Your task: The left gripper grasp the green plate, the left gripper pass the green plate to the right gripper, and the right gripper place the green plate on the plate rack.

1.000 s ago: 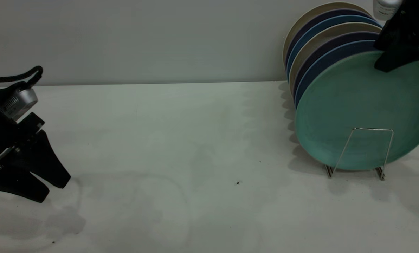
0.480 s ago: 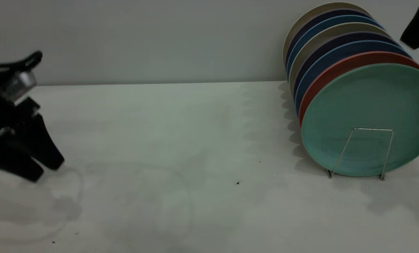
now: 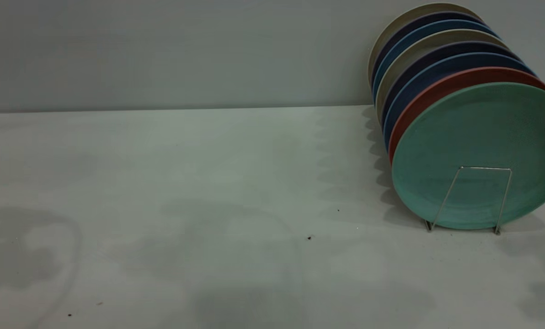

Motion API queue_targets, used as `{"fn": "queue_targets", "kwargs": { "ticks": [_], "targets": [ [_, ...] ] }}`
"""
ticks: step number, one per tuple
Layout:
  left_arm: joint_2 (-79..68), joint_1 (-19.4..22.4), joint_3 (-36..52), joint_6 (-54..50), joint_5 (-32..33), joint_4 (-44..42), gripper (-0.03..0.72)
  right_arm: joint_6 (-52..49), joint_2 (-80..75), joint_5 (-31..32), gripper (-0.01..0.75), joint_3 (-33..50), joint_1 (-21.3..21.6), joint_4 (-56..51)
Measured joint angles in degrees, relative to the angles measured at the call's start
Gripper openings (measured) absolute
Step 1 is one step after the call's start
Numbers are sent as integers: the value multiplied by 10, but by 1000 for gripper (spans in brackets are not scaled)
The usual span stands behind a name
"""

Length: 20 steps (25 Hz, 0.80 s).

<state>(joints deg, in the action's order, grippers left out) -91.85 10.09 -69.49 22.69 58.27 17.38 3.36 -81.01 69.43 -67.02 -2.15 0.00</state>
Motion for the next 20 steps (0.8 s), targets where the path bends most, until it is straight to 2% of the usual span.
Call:
{"fn": "queue_targets", "kwargs": {
  "ticks": [8, 12, 20],
  "targets": [
    [214, 0, 76, -72, 80, -66, 516, -1, 186, 9, 564, 69, 0, -10],
    [322, 0, 139, -113, 85, -94, 516, 0, 296, 15, 564, 126, 0, -14],
    [585, 0, 290, -142, 85, -97, 516, 0, 507, 16, 564, 269, 0, -15]
  ]
}}
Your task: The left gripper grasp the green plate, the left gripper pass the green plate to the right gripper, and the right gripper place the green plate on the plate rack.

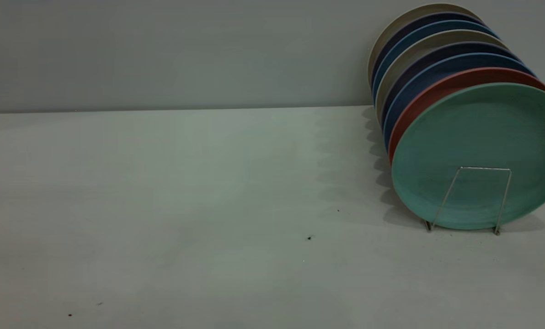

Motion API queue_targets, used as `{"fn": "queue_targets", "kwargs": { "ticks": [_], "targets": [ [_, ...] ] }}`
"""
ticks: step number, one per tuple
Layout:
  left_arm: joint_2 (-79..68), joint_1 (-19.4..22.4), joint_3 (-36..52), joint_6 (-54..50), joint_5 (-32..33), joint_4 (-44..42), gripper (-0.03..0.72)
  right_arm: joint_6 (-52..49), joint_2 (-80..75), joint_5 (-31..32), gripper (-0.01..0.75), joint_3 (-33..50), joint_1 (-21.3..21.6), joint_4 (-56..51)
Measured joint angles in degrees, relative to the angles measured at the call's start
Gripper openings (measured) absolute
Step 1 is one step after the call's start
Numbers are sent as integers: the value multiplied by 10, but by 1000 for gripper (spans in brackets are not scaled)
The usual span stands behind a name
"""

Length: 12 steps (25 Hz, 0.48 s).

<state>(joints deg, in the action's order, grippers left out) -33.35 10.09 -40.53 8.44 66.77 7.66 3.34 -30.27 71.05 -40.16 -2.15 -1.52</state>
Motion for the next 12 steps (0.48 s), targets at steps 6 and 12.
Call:
{"fn": "queue_targets", "kwargs": {
  "ticks": [6, 12],
  "targets": [
    [153, 0, 83, -45, 1, -28, 516, 34, 127, -8, 564, 99, 0, 15],
    [236, -44, 113, -6, -10, -36, 516, 46, 197, -53, 564, 127, -19, -5]
  ]
}}
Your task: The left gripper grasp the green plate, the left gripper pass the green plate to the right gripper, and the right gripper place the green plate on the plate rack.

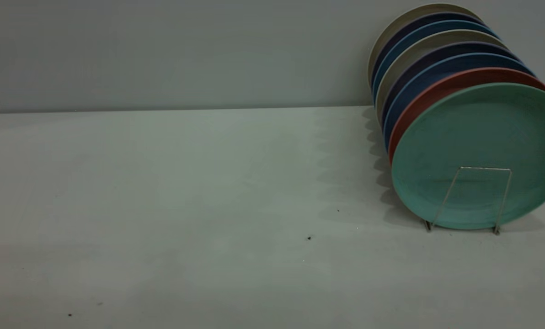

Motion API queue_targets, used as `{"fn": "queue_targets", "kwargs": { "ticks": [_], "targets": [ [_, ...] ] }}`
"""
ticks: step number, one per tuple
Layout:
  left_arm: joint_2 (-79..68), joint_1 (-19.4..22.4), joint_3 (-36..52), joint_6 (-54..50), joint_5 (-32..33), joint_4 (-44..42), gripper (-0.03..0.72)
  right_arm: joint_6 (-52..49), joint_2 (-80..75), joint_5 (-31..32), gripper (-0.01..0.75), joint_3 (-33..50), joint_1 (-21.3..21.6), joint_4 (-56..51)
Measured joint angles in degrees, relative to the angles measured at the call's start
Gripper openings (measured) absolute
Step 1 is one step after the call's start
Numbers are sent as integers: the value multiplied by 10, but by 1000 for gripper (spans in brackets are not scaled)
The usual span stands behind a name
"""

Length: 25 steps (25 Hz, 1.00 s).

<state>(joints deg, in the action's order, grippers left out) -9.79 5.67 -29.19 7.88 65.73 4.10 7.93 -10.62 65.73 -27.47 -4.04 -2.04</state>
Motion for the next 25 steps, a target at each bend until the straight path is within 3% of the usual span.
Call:
{"fn": "queue_targets", "kwargs": {
  "ticks": [7, 25],
  "targets": [
    [53, -36, 13, 6, -7, 1, 516, 6, 4, -8, 564, 4, -11, -4],
    [97, -38, 13, 4, -7, 0, 516, 6, 60, -8, 564, 4, -11, -5]
  ]
}}
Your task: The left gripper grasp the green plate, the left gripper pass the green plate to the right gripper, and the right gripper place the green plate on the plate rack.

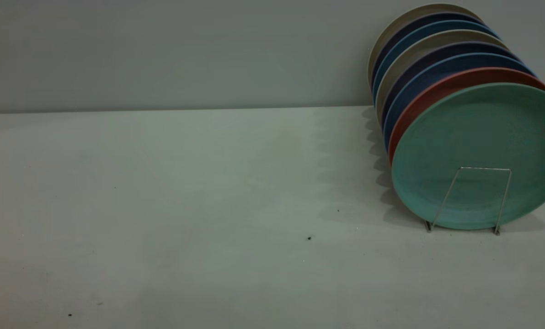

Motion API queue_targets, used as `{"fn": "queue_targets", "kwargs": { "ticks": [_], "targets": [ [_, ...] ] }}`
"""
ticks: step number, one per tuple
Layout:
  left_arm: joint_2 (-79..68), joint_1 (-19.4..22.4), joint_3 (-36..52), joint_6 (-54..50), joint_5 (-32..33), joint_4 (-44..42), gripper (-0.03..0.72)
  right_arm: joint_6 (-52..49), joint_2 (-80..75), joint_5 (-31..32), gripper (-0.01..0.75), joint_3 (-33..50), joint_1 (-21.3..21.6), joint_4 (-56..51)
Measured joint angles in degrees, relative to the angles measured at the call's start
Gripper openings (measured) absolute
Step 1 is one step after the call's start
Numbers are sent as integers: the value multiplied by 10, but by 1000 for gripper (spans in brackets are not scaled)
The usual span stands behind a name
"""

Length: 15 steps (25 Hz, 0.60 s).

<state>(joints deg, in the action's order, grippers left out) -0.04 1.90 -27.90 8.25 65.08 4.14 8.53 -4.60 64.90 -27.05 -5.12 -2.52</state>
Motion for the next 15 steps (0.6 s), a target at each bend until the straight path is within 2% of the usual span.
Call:
{"fn": "queue_targets", "kwargs": {
  "ticks": [4, 15],
  "targets": [
    [12, 0, 0, 0, 0, 0, 516, 0, 53, 1, 564, 0, 0, -1],
    [13, 0, 0, 0, 1, -1, 516, 0, 56, 2, 564, 0, 0, -3]
  ]
}}
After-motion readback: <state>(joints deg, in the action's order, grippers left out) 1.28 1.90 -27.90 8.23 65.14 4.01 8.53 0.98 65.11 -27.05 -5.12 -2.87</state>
